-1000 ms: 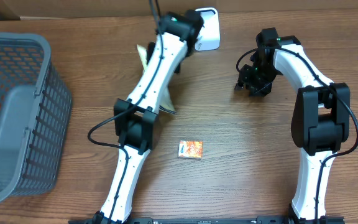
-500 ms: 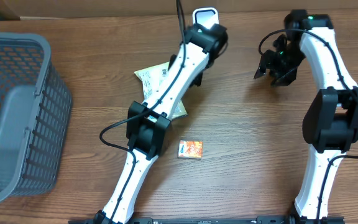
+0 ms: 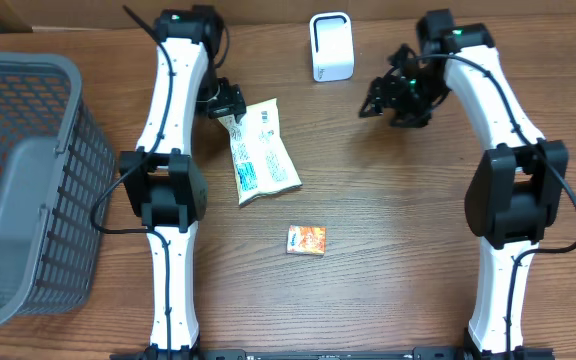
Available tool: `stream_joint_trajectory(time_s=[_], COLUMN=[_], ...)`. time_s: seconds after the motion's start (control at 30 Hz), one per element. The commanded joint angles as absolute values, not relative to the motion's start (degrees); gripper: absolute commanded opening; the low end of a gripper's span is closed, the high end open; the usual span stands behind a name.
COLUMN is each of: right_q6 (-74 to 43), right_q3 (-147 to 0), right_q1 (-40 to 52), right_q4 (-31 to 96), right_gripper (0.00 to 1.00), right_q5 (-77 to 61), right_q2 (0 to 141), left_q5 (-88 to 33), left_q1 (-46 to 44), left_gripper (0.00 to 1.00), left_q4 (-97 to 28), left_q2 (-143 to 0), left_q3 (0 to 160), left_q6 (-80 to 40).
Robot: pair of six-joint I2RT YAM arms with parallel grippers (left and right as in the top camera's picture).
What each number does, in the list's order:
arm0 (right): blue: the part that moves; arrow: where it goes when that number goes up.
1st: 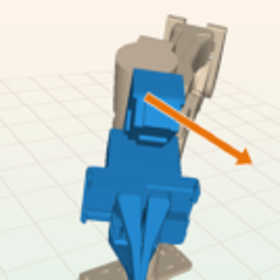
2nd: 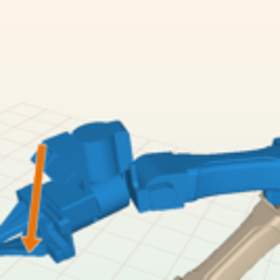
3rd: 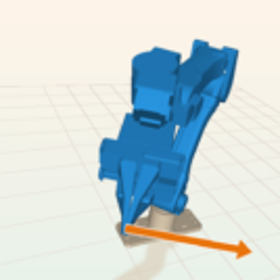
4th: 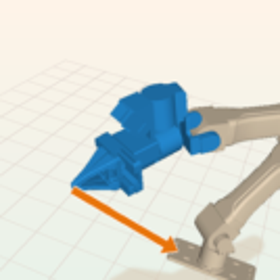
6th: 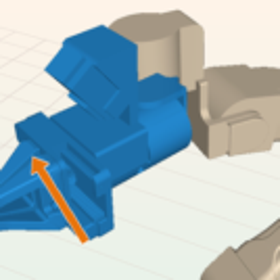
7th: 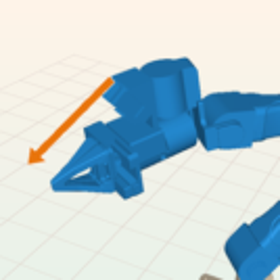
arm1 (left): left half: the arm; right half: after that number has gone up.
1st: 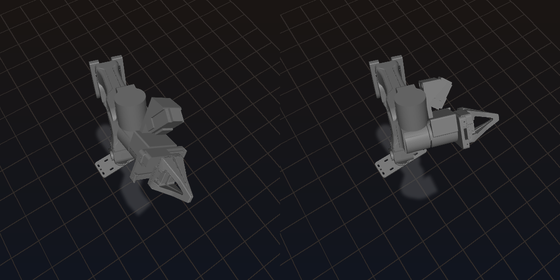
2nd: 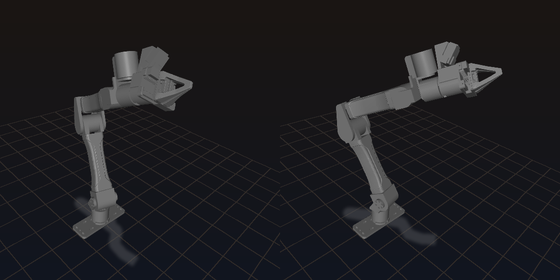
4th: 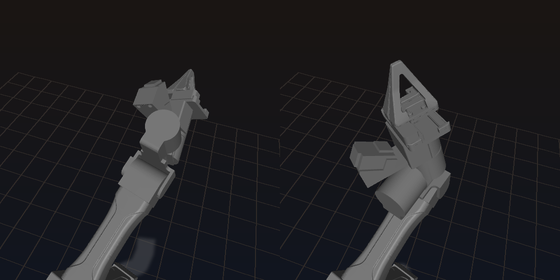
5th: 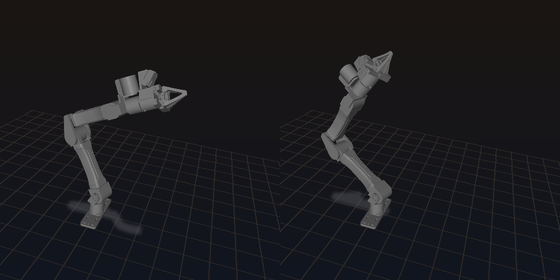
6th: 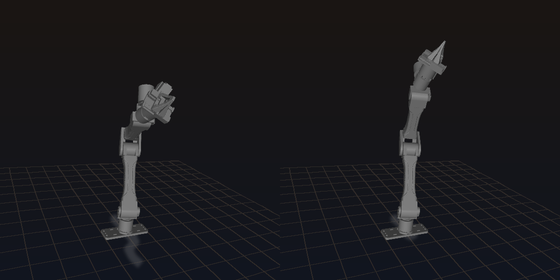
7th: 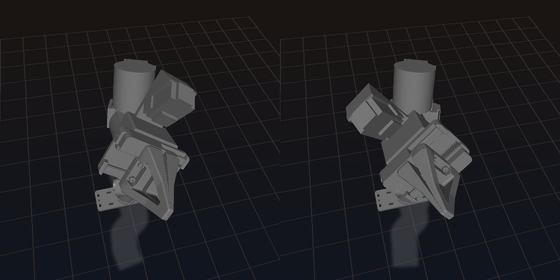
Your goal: Scan the item barcode
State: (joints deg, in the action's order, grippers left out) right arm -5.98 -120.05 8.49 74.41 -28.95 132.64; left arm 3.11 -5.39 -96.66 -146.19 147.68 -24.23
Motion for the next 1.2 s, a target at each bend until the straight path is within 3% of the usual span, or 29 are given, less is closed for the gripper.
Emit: stream_joint_trajectory(time_s=[0.0,0.23,0.47,0.9,0.97,1.03,1.17], right_q6=[-6.0,-12.1,-18.4,-22.8,-22.8,-22.8,-24.3], right_q3=[-118.9,-113.1,-106.7,-101.3,-100.6,-99.8,-99.3], right_q1=[12.1,20.1,27.0,30.6,30.8,31.3,32.5], right_q4=[70.8,56.0,41.3,37.0,36.0,34.7,33.4], right_gripper=[0.77,0.77,0.84,0.86,0.86,0.86,0.86], right_q5=[-33.7,-33.7,-31.5,-22.4,-23.2,-23.2,-23.2], right_q2=[132.7,132.8,132.8,133.0,133.3,133.7,134.9], left_q5=[-0.1,0.4,1.0,1.0,1.0,0.8,0.8], left_q1=[-4.7,-2.1,-0.3,0.1,0.0,-0.1,-0.2], left_gripper=[1.0,1.0,1.0,1.0,0.94,0.82,0.46], left_q4=[-96.8,-96.6,-95.8,-96.0,-96.0,-96.0,-95.5], left_q2=[-146.2,-146.2,-146.2,-146.2,-146.2,-146.3,-146.3], left_q3=[147.7,147.7,147.7,147.4,147.3,147.2,144.6], left_q6=[-22.5,-22.8,-23.7,-23.7,-23.7,-23.7,-23.8])
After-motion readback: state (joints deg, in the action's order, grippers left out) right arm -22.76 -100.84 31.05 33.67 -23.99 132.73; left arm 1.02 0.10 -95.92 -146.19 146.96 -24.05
